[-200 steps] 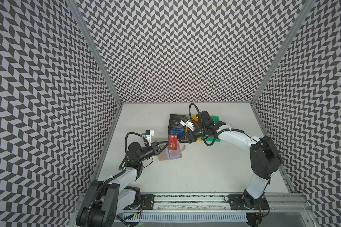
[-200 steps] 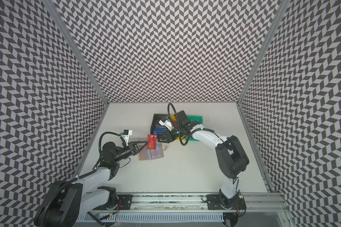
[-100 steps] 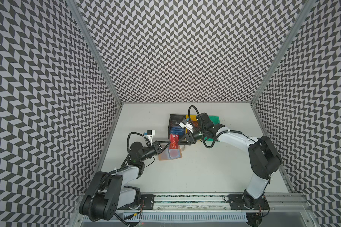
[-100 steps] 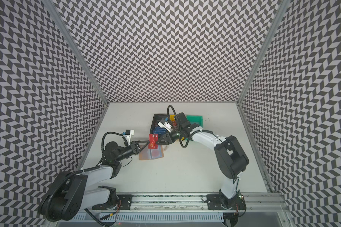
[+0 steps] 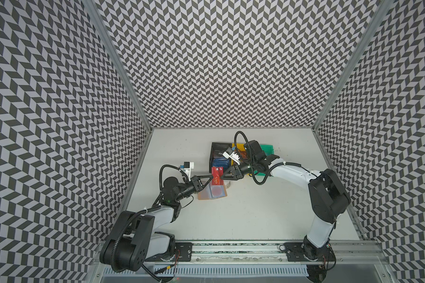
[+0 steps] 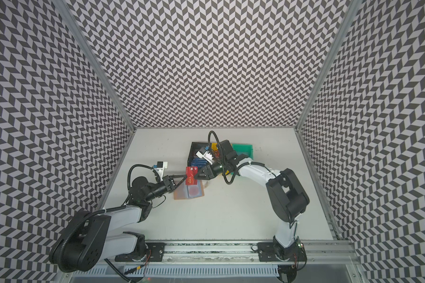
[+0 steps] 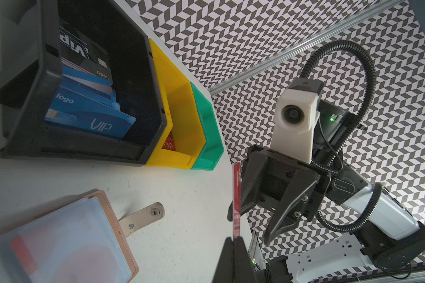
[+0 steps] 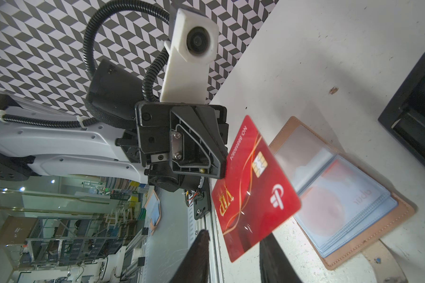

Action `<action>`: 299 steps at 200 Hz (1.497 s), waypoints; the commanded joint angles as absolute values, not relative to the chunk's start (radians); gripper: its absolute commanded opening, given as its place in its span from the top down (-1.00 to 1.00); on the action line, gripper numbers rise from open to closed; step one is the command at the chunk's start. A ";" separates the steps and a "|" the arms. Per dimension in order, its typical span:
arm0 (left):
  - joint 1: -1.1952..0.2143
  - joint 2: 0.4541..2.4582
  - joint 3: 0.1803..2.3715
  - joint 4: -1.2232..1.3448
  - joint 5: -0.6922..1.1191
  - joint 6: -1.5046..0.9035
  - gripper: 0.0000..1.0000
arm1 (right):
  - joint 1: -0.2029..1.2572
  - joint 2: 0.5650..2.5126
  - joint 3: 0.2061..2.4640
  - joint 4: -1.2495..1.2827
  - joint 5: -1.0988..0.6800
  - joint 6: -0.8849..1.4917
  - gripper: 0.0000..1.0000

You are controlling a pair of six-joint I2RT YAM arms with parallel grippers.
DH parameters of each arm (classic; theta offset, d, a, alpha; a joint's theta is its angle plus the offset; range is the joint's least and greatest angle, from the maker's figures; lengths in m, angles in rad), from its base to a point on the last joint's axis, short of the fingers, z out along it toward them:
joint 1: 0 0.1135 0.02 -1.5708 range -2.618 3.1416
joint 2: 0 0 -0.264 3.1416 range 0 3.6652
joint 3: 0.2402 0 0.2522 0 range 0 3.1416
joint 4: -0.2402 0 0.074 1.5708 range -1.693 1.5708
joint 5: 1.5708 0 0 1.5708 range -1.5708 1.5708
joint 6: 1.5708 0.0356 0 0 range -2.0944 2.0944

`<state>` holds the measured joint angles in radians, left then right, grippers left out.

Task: Take the credit cards out of the card holder
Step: Place the credit card in the storage box.

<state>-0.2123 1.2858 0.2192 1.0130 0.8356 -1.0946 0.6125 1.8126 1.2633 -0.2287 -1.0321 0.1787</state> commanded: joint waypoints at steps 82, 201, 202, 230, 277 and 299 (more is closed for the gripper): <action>-0.242 1.303 0.247 0.952 0.828 -1.040 0.81 | 0.609 1.832 1.319 -0.248 -1.082 0.121 1.00; -0.233 1.222 0.311 0.537 0.714 -0.835 0.27 | 0.569 1.930 1.918 -1.063 -0.315 -0.421 1.00; -0.232 1.222 0.310 0.535 0.714 -0.835 0.27 | 0.570 1.932 1.925 -1.067 -0.308 -0.427 1.00; -0.218 1.241 0.302 0.533 0.723 -0.827 0.27 | 0.575 1.994 2.058 -1.187 -0.124 -0.575 1.00; -0.202 1.258 0.299 0.541 0.726 -0.821 0.30 | 0.576 2.051 2.092 -1.233 0.156 -0.720 1.00; -0.196 1.268 0.302 0.537 0.728 -0.816 0.30 | 0.577 2.067 2.081 -1.227 0.151 -0.749 1.00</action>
<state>-0.2066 1.2552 0.2924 0.5472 0.7300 -0.8371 0.5747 2.0525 2.0708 -1.2053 0.0700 -0.6502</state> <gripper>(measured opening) 0.351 0.047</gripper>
